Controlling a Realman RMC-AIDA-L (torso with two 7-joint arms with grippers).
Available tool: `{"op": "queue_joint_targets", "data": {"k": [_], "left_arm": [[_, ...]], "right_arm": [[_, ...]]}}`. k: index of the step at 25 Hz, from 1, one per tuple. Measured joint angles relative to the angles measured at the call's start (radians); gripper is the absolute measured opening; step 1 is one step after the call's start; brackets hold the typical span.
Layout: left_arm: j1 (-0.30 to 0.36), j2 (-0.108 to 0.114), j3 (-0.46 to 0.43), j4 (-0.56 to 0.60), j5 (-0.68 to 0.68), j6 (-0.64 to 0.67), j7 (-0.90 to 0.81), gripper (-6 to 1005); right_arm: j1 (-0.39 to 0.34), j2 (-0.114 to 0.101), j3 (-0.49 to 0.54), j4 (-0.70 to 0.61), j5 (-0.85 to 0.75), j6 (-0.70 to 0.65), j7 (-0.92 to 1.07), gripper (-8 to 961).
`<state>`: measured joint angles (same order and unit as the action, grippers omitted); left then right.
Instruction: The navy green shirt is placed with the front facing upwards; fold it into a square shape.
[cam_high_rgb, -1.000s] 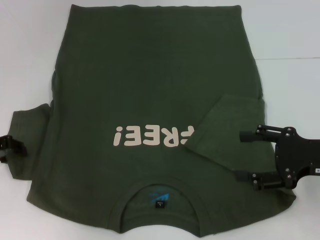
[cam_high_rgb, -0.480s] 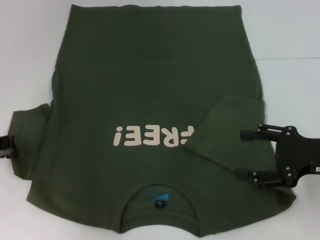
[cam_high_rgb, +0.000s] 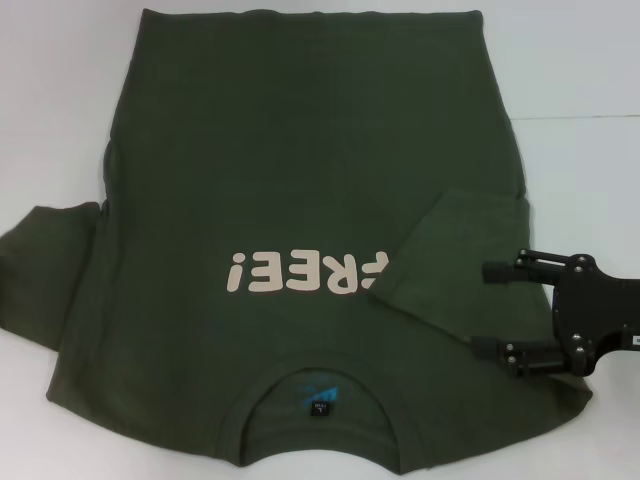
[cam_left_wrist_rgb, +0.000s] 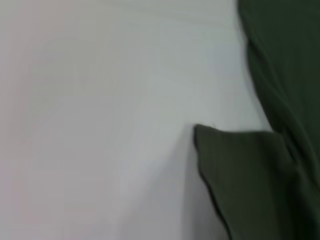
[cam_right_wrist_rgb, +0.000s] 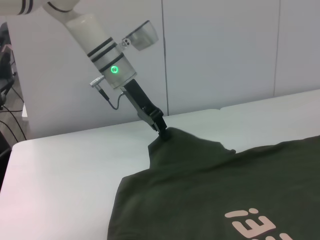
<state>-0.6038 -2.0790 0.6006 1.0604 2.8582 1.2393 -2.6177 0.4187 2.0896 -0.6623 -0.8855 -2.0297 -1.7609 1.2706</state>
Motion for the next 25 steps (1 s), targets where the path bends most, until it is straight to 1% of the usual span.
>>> {"op": "queue_joint_targets", "data": {"k": [8, 25], "left_arm": [[0.027, -0.002, -0.008, 0.016, 0.002, -0.093, 0.007, 30], [0.035, -0.004, 0.015, 0.056, 0.003, -0.129, 0.026, 31]], "right_arm": [[-0.002, 0.001, 0.000, 0.011, 0.000, 0.000, 0.010, 926], [0.006, 0.003, -0.008, 0.027, 0.000, 0.017, 0.010, 926]]}}
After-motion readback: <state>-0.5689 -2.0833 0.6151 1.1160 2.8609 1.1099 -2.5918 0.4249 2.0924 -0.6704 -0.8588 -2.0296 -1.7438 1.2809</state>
